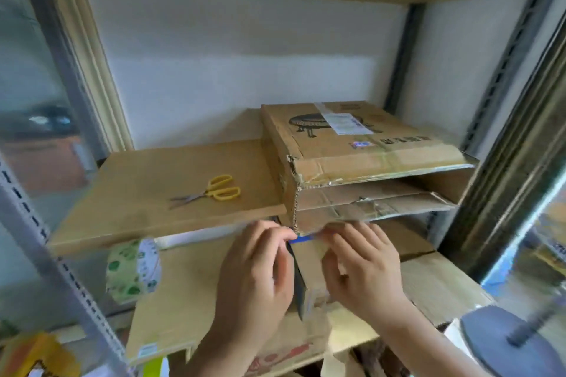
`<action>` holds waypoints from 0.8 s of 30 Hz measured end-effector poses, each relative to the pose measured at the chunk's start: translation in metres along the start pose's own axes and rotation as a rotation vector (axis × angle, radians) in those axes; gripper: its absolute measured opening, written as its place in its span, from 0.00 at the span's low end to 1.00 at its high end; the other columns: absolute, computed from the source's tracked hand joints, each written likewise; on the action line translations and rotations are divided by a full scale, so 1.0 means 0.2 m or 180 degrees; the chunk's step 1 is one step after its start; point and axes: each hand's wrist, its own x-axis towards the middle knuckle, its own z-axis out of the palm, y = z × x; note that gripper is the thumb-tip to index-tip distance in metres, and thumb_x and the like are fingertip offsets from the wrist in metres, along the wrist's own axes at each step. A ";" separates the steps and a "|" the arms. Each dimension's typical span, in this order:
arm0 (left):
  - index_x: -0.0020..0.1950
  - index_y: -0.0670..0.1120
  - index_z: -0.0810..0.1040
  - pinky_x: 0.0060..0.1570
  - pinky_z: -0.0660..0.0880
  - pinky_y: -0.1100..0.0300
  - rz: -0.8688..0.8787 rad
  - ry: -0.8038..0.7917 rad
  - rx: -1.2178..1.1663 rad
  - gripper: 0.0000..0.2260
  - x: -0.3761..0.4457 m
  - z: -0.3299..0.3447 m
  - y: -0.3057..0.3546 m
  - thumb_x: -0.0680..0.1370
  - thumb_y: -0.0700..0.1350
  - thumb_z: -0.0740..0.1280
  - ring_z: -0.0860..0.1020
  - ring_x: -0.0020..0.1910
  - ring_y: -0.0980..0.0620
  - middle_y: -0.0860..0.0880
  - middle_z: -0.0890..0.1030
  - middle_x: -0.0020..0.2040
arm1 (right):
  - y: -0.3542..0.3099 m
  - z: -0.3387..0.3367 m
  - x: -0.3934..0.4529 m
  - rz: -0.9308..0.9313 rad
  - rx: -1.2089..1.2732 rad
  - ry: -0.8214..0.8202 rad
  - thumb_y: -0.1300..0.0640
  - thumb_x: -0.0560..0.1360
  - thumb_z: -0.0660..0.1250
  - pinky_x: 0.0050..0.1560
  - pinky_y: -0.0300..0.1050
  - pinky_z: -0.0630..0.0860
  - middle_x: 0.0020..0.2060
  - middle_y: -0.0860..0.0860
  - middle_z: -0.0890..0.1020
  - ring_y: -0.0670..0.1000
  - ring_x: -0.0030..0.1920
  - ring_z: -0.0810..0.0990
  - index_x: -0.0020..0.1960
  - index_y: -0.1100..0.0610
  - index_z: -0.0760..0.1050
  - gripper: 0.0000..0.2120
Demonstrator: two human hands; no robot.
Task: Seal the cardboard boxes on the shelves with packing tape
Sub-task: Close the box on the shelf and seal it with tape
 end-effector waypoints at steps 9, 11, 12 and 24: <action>0.53 0.40 0.75 0.51 0.74 0.60 -0.0232 0.0620 0.0133 0.11 0.14 0.32 0.03 0.73 0.39 0.72 0.73 0.50 0.51 0.44 0.74 0.51 | 0.55 0.02 0.01 0.0080 -0.0273 -0.1154 0.47 0.81 0.58 0.50 0.46 0.81 0.54 0.46 0.84 0.51 0.54 0.82 0.59 0.52 0.82 0.17; 0.46 0.43 0.71 0.38 0.75 0.54 -0.1020 0.0624 -0.0019 0.11 0.17 0.36 0.02 0.74 0.40 0.73 0.72 0.38 0.50 0.49 0.73 0.40 | 0.55 -0.02 0.01 0.0206 -0.0104 -0.1198 0.43 0.82 0.55 0.50 0.43 0.80 0.55 0.45 0.84 0.49 0.53 0.82 0.60 0.51 0.82 0.20; 0.42 0.44 0.70 0.33 0.72 0.52 -0.1318 0.0565 0.0032 0.11 0.18 0.39 0.01 0.74 0.40 0.73 0.71 0.33 0.49 0.50 0.72 0.35 | 0.57 -0.05 0.01 0.0417 -0.0028 -0.1092 0.41 0.82 0.54 0.48 0.43 0.80 0.55 0.44 0.83 0.48 0.53 0.82 0.60 0.51 0.81 0.22; 0.46 0.47 0.68 0.45 0.72 0.55 -0.0975 0.0698 0.0507 0.16 0.17 0.65 0.10 0.70 0.34 0.74 0.72 0.48 0.45 0.48 0.71 0.50 | 0.98 -0.17 0.35 0.0632 -0.0021 -0.0465 0.41 0.82 0.54 0.59 0.55 0.71 0.57 0.50 0.80 0.57 0.58 0.74 0.63 0.56 0.76 0.23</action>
